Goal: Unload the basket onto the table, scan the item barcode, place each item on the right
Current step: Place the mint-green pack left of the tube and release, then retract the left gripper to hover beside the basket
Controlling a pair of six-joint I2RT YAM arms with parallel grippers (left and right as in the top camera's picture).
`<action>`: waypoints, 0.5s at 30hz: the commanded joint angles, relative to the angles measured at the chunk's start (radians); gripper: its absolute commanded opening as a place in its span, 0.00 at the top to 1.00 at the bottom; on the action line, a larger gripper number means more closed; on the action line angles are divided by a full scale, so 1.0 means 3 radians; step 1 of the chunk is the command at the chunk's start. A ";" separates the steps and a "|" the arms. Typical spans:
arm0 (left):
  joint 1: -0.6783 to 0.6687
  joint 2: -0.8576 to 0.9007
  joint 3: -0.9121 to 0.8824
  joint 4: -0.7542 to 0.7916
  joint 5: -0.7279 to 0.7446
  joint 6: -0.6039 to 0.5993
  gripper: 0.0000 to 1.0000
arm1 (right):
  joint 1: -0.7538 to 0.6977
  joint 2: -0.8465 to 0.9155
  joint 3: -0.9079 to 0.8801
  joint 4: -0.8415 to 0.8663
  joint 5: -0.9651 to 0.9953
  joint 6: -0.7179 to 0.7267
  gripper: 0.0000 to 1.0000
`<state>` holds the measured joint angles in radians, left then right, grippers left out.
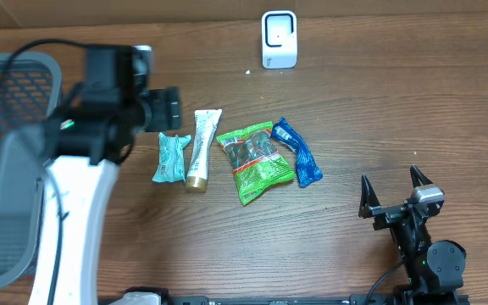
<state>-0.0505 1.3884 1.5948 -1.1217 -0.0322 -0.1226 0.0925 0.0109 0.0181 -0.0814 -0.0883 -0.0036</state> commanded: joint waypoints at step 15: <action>0.1068 -0.0253 0.0484 -0.0277 0.0721 0.0958 0.09 | 0.0015 -0.0027 -0.0034 0.0017 0.0031 0.0001 0.00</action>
<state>0.2665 1.3212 1.6585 -1.2114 0.1024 0.1173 0.0925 0.0109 0.0181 -0.0814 -0.0883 -0.0040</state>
